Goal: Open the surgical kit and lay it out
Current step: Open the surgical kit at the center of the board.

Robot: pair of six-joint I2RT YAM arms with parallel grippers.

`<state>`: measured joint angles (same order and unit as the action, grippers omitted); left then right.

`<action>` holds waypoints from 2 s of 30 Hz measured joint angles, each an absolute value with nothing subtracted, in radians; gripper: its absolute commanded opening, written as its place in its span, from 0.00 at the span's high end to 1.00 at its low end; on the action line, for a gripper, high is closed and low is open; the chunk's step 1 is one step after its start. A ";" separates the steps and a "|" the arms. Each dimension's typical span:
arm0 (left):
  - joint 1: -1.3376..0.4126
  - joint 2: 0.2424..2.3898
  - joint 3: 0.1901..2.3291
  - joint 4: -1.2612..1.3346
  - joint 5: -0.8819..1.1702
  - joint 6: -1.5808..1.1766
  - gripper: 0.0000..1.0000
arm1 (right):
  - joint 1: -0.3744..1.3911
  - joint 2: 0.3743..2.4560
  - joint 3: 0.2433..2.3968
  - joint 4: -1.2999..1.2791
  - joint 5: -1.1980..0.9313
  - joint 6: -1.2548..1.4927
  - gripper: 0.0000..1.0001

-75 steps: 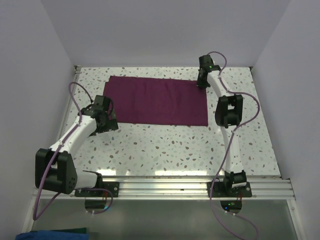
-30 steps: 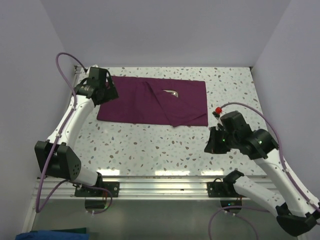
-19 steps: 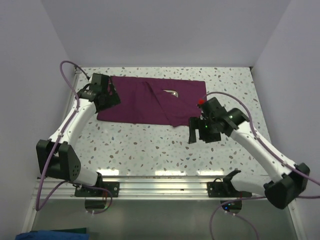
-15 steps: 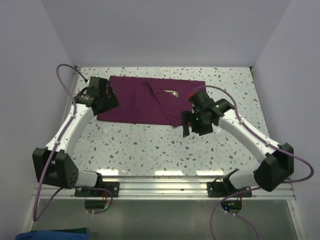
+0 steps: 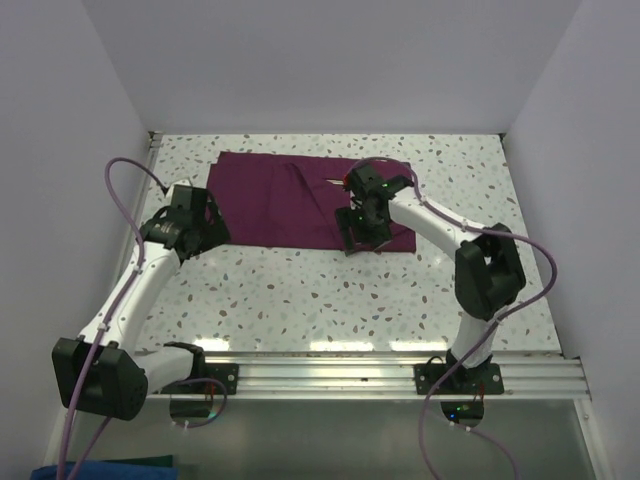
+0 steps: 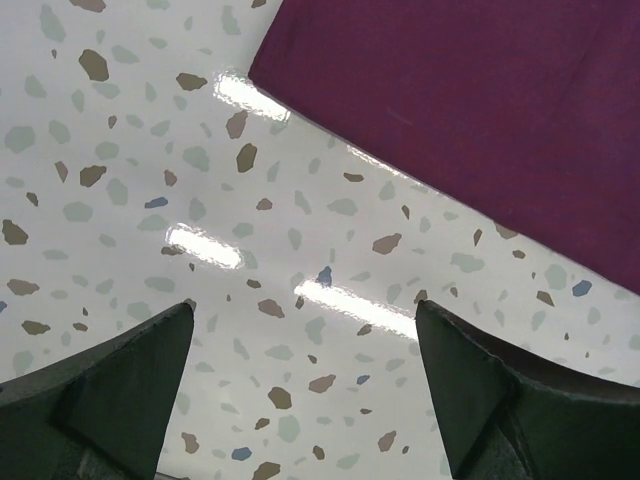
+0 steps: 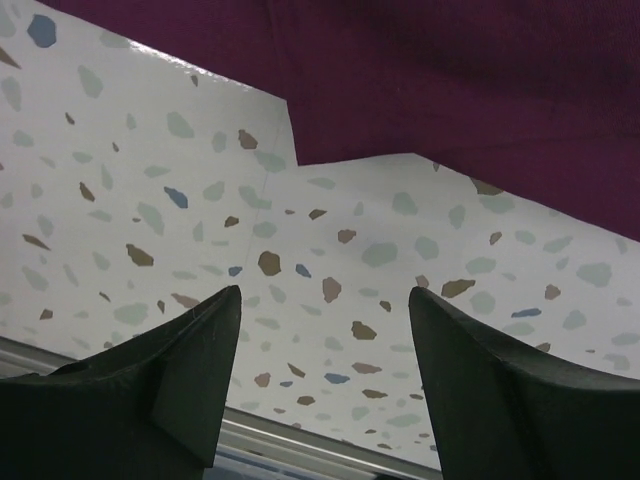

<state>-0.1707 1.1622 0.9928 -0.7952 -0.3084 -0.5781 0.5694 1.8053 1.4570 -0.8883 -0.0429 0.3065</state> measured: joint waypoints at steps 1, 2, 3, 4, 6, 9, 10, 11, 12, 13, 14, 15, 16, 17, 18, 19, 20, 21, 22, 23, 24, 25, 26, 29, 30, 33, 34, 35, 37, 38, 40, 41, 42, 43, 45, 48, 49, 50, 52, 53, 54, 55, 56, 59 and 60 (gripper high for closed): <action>-0.171 1.161 0.986 -0.795 -0.313 -0.574 0.03 | 0.569 1.830 1.461 -0.882 -0.043 0.305 0.29; -0.171 1.159 0.981 -0.796 -0.316 -0.570 0.03 | 0.570 1.853 1.466 -0.876 -0.043 0.305 0.29; -0.171 1.157 0.977 -0.795 -0.318 -0.564 0.03 | 0.570 1.870 1.471 -0.872 -0.043 0.304 0.29; -0.171 1.154 0.972 -0.794 -0.320 -0.560 0.03 | 0.570 1.895 1.481 -0.870 -0.043 0.303 0.29; -0.171 1.150 0.966 -0.795 -0.323 -0.553 0.03 | 0.572 1.941 1.514 -0.866 -0.043 0.300 0.29; -0.171 1.150 0.966 -0.795 -0.326 -0.538 0.02 | 0.577 1.995 1.570 -0.863 -0.035 0.289 0.29; -0.171 1.150 0.966 -0.795 -0.327 -0.534 0.03 | 0.578 2.014 1.594 -0.861 -0.032 0.286 0.29; -0.171 1.150 0.964 -0.794 -0.328 -0.530 0.03 | 0.578 2.030 1.617 -0.861 -0.027 0.282 0.29; -0.171 1.150 0.962 -0.794 -0.329 -0.530 0.02 | 0.580 2.043 1.634 -0.861 -0.022 0.278 0.29; -0.171 1.150 0.957 -0.794 -0.329 -0.527 0.02 | 0.582 2.057 1.653 -0.859 -0.018 0.274 0.29; -0.171 1.150 0.955 -0.796 -0.330 -0.527 0.02 | 0.582 2.067 1.666 -0.858 -0.017 0.271 0.29; -0.171 1.150 0.951 -0.796 -0.330 -0.526 0.02 | 0.583 2.075 1.676 -0.858 -0.016 0.269 0.29; -0.171 1.150 0.951 -0.798 -0.330 -0.525 0.02 | 0.583 2.082 1.681 -0.857 -0.015 0.267 0.29; -0.171 1.150 0.950 -0.798 -0.330 -0.521 0.02 | 0.585 2.088 1.683 -0.857 -0.012 0.266 0.29; -0.171 1.150 0.950 -0.798 -0.331 -0.519 0.02 | 0.587 2.092 1.683 -0.857 -0.009 0.265 0.30; -0.171 1.150 0.950 -0.798 -0.331 -0.514 0.02 | 0.588 2.096 1.683 -0.859 -0.006 0.263 0.30; -0.171 1.150 0.950 -0.798 -0.331 -0.513 0.02 | 0.591 2.102 1.683 -0.860 0.002 0.261 0.31; -0.171 1.150 0.950 -0.798 -0.332 -0.512 0.02 | 0.594 2.107 1.683 -0.860 0.010 0.258 0.31; -0.171 1.150 0.950 -0.798 -0.334 -0.512 0.02 | 0.596 2.109 1.683 -0.860 0.013 0.257 0.32; -0.171 1.150 0.950 -0.798 -0.334 -0.512 0.02 | 0.600 2.113 1.682 -0.862 0.017 0.254 0.32; -0.171 1.150 0.950 -0.798 -0.336 -0.512 0.02 | 0.603 2.114 1.679 -0.860 0.021 0.252 0.33; -0.171 1.150 0.950 -0.798 -0.337 -0.512 0.02 | 0.606 2.114 1.674 -0.859 0.028 0.251 0.33; -0.171 1.150 0.949 -0.798 -0.337 -0.512 0.02 | 0.610 2.114 1.669 -0.859 0.035 0.249 0.34; -0.171 1.150 0.945 -0.796 -0.337 -0.512 0.02 | 0.616 2.114 1.634 -0.845 0.040 0.245 0.38; -0.171 1.150 0.942 -0.796 -0.337 -0.512 0.02 | 0.617 2.114 1.621 -0.844 0.042 0.244 0.39; -0.171 1.150 0.936 -0.797 -0.337 -0.512 0.02 | 0.617 2.114 1.604 -0.841 0.054 0.242 0.41; -0.171 1.150 0.936 -0.797 -0.337 -0.512 0.02 | 0.618 2.114 1.604 -0.838 0.062 0.242 0.42; -0.171 1.150 0.936 -0.797 -0.337 -0.512 0.02 | 0.619 2.114 1.604 -0.837 0.067 0.242 0.43; -0.171 1.150 0.936 -0.796 -0.337 -0.512 0.02 | 0.620 2.115 1.604 -0.835 0.078 0.242 0.44; -0.171 1.150 0.936 -0.796 -0.337 -0.512 0.02 | 0.622 2.117 1.604 -0.833 0.086 0.242 0.46; -0.171 1.150 0.936 -0.796 -0.337 -0.512 0.02 | 0.623 2.121 1.606 -0.833 0.097 0.242 0.47; -0.171 1.150 0.936 -0.796 -0.337 -0.512 0.02 | 0.623 2.122 1.608 -0.833 0.100 0.242 0.49; -0.171 1.150 0.936 -0.796 -0.337 -0.512 0.02 | 0.623 2.124 1.612 -0.834 0.106 0.242 0.51; -0.171 1.150 0.935 -0.797 -0.337 -0.512 0.02 | 0.623 2.129 1.618 -0.835 0.114 0.242 0.54; -0.171 1.150 0.935 -0.797 -0.337 -0.512 0.02 | 0.623 2.139 1.633 -0.844 0.127 0.240 0.63; -0.171 1.150 0.934 -0.796 -0.337 -0.512 0.02 | 0.622 2.144 1.639 -0.845 0.149 0.239 0.75; -0.171 1.150 0.934 -0.796 -0.337 -0.512 0.02 | 0.622 2.144 1.639 -0.845 0.152 0.238 0.83; -0.171 1.150 0.934 -0.796 -0.337 -0.513 0.02 | 0.621 2.144 1.639 -0.845 0.158 0.234 0.86; -0.171 1.150 0.934 -0.796 -0.336 -0.512 0.02 | 0.621 2.145 1.639 -0.845 0.168 0.231 0.97; -0.171 1.150 0.934 -0.796 -0.336 -0.512 0.02 | 0.621 2.145 1.639 -0.845 0.170 0.228 1.00; -0.171 1.150 0.934 -0.796 -0.336 -0.513 0.02 | 0.621 2.145 1.639 -0.845 0.170 0.228 1.00; -0.171 1.150 0.934 -0.796 -0.336 -0.512 0.02 | 0.621 2.145 1.639 -0.845 0.172 0.228 1.00; -0.171 1.150 0.934 -0.796 -0.336 -0.513 0.02 | 0.621 2.145 1.639 -0.846 0.174 0.227 1.00; -0.171 1.150 0.934 -0.796 -0.336 -0.512 0.02 | 0.622 2.145 1.639 -0.847 0.184 0.227 1.00; -0.171 1.150 0.933 -0.795 -0.336 -0.513 0.02 | 0.622 2.145 1.640 -0.849 0.188 0.226 1.00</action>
<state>-0.1707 1.1500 0.9333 -0.7948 -0.3363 -0.5125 0.6224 2.1448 1.6402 -0.8490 0.1879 0.2264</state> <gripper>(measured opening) 0.977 0.025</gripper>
